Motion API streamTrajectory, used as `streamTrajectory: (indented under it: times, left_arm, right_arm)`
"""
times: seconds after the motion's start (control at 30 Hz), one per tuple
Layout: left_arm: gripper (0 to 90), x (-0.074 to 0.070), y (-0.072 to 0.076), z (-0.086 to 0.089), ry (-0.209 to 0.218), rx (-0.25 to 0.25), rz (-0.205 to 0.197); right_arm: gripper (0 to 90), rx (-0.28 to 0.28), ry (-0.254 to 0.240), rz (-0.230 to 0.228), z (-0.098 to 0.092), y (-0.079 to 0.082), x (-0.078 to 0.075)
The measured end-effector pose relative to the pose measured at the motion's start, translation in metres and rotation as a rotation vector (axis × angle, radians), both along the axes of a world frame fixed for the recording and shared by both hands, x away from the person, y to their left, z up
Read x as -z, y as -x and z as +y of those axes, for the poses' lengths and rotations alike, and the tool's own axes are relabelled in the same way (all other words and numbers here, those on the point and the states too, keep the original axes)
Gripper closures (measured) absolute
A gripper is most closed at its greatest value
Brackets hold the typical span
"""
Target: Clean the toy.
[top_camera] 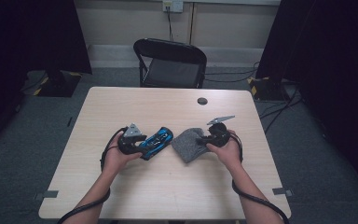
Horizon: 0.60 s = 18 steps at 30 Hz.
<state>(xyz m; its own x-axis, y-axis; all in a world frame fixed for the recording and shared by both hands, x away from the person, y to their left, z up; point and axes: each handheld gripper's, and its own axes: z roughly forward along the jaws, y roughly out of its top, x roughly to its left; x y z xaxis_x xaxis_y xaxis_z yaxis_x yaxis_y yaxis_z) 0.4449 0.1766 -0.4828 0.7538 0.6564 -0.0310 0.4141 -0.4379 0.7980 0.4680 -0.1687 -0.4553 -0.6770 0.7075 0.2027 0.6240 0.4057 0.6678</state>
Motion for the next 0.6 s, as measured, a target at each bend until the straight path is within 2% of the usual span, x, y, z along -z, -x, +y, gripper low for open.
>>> streamTrajectory:
  times: [0.13, 0.23, 0.37, 0.6]
  left_arm:
    - [41.3, 0.004, -0.003, -0.004, 0.008, 0.009, 0.012]
    - [41.3, 0.006, -0.005, -0.009, -0.007, 0.017, 0.004]
    - [44.4, 0.007, -0.004, -0.010, -0.003, 0.016, -0.002]
    - [44.8, 0.007, -0.004, -0.010, -0.012, 0.026, -0.013]
  right_arm:
    - [78.5, -0.015, -0.002, -0.001, 0.002, 0.005, 0.000]
    - [78.6, -0.027, -0.016, 0.004, 0.003, 0.009, 0.000]
    - [78.6, -0.040, -0.018, 0.007, 0.005, 0.014, 0.001]
    - [78.6, -0.090, -0.032, 0.016, 0.017, 0.026, 0.002]
